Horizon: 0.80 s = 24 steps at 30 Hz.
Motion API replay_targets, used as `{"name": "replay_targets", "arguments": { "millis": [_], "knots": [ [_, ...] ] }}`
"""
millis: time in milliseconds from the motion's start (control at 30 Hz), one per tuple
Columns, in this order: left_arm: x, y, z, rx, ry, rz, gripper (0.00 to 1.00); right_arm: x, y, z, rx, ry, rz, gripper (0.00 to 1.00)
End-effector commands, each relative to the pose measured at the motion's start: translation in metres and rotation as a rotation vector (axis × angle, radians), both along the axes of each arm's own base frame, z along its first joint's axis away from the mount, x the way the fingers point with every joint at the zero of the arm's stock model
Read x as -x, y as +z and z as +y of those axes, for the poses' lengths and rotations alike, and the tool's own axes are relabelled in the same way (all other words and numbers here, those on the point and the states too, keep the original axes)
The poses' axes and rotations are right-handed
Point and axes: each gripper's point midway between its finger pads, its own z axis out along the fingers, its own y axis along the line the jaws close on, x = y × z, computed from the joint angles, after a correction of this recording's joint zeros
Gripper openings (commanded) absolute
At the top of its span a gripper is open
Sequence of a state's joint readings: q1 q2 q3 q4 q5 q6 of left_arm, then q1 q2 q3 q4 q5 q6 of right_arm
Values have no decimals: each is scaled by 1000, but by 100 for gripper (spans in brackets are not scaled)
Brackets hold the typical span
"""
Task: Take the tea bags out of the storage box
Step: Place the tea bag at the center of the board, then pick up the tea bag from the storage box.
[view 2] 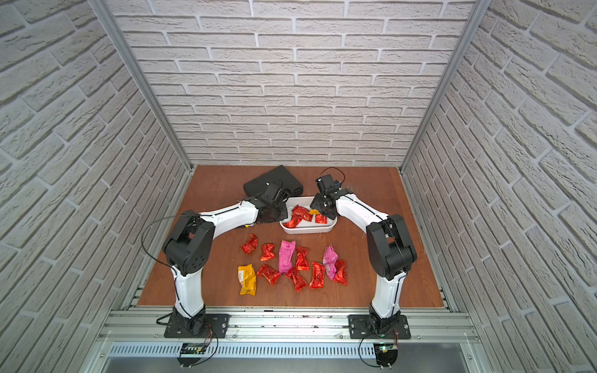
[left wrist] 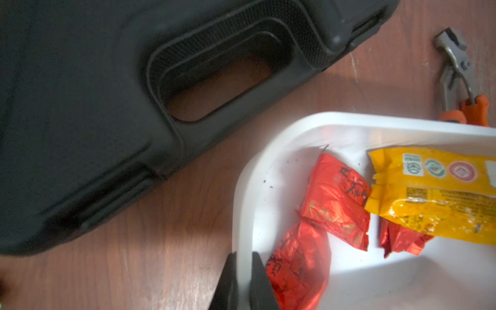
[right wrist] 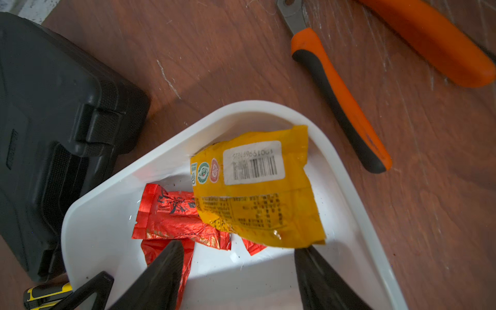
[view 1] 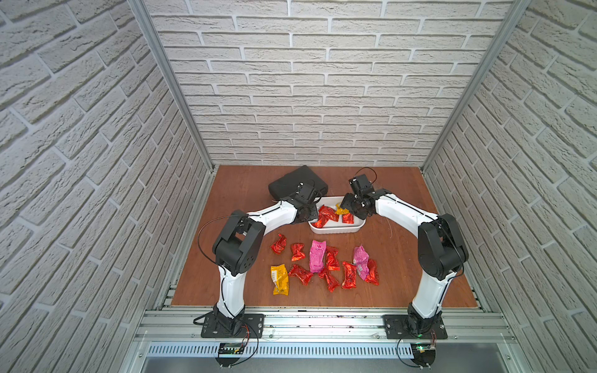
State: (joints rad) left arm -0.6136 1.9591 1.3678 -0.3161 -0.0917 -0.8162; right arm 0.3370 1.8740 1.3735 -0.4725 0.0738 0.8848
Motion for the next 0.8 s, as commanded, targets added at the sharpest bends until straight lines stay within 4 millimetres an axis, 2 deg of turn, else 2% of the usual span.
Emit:
{"name": "replay_targets", "arguments": {
  "millis": [0,233,600,767],
  "knots": [
    [-4,14,-4,18,-2,-21,0,-11,-4,-2,-10,-11,-40,68],
    [-5,15,-3,12,3,-25,0,-22,-7,-4,11,12,-61,60],
    [-6,18,-3,12,4,-30,0,-8,-9,-8,-18,-11,-40,73],
    [-7,18,-3,10,3,-30,0,-9,-13,-13,-18,-15,-50,72]
  ]
}}
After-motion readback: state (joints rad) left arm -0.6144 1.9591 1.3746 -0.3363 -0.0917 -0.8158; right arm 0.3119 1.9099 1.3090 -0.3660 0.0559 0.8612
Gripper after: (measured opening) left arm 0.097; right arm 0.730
